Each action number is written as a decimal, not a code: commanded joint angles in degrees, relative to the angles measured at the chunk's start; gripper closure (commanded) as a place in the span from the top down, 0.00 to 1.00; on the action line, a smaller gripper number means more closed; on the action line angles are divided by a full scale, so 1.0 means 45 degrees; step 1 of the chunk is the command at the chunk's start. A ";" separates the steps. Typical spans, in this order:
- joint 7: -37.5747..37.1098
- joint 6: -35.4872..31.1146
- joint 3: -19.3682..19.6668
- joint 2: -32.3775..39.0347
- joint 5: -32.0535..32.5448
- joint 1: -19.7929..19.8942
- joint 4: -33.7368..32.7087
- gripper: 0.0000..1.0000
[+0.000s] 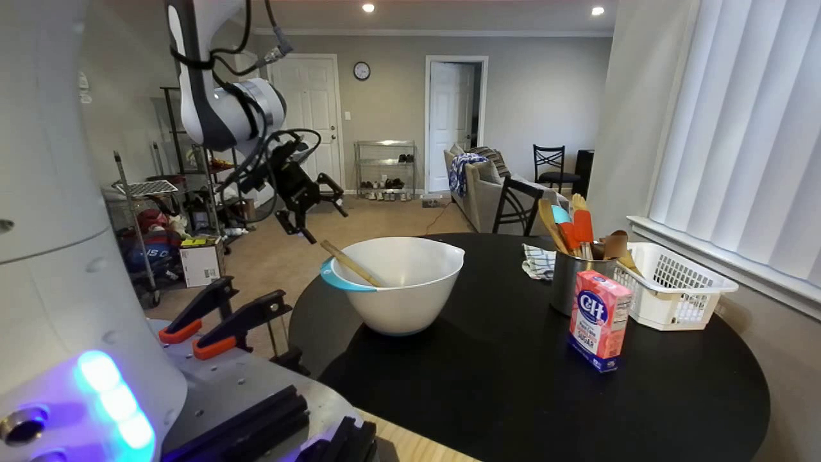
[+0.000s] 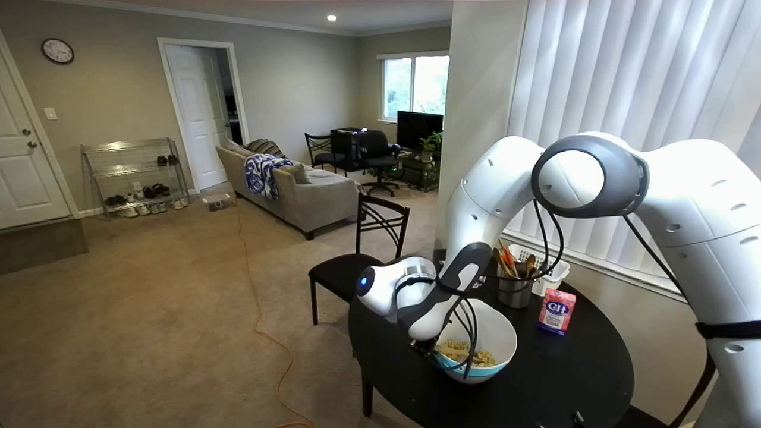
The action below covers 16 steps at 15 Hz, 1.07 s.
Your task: Use the wooden spoon to stir in the white bowl
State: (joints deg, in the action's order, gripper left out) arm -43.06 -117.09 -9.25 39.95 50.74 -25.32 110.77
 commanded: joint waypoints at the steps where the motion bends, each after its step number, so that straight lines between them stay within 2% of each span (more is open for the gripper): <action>1: 0.0039 0.0015 0.0077 0.0086 -0.0064 -0.0084 -0.0099 1.00; 5: 0.0038 0.0023 0.0075 0.0083 -0.0063 -0.0107 -0.0168 1.00; 7: -0.0252 0.0602 0.0144 0.0031 0.0029 -0.0462 -0.0371 1.00; 16: -0.0899 0.1530 0.0170 0.1147 0.0247 -0.1680 -0.1883 1.00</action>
State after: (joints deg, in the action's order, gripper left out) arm -44.92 -112.49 -9.02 43.22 50.74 -31.11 104.32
